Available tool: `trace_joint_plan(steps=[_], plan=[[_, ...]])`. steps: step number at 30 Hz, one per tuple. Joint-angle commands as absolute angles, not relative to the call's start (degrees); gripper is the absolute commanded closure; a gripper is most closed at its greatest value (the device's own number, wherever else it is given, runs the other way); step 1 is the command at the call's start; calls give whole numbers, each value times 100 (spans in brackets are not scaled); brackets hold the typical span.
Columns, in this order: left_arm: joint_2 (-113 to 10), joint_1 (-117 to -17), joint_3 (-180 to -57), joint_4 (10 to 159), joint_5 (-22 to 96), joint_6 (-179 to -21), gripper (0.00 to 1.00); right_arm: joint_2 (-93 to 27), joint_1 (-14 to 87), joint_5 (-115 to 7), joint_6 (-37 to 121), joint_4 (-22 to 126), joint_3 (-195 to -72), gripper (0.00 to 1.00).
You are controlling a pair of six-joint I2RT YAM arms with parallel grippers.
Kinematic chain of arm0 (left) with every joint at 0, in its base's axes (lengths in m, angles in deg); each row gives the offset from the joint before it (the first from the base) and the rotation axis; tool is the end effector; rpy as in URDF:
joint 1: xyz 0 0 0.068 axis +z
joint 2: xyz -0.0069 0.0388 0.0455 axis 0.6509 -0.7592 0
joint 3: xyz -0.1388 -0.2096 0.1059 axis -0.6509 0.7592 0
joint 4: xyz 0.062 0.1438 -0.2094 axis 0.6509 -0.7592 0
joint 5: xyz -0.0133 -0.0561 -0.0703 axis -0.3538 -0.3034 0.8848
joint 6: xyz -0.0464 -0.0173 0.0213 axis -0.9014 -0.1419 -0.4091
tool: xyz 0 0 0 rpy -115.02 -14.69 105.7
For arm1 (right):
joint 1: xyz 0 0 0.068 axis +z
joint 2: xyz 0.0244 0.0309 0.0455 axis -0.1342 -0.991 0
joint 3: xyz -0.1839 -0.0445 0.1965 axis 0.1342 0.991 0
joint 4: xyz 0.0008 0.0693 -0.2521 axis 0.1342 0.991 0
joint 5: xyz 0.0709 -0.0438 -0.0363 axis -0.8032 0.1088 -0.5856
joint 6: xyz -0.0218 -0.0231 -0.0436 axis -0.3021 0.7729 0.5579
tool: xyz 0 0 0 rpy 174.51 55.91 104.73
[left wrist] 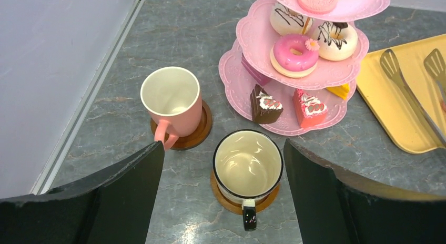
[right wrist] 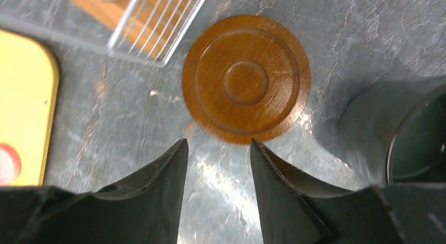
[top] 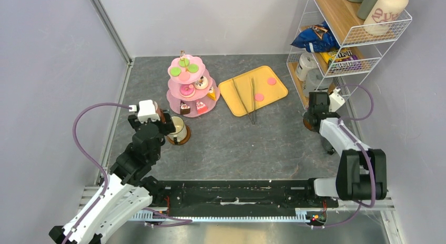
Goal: Serve the afternoon tea
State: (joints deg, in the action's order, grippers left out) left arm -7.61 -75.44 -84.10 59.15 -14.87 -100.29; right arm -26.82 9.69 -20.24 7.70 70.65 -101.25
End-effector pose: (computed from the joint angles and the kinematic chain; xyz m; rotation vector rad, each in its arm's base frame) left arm 0.1178 -0.0521 0.3098 -0.1638 1.7732 0.1156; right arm 0.2598 -0.0068 0.2109 0.9664 2.1329 -0.1975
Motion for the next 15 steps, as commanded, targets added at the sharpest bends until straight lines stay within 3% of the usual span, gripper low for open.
trace_joint_plan(steps=[1,7,15], plan=[[-641,-7518,-8394,6280,-1696,-9850,10,-3211,440,-2640,389,6195,-10019,48],[-521,-7507,-8281,6416,-1700,-9761,11,-3592,123,-3094,290,5736,-9823,55],[-540,-7506,-8275,6416,-1619,-9749,12,-3728,103,-3728,162,6332,-9878,62]])
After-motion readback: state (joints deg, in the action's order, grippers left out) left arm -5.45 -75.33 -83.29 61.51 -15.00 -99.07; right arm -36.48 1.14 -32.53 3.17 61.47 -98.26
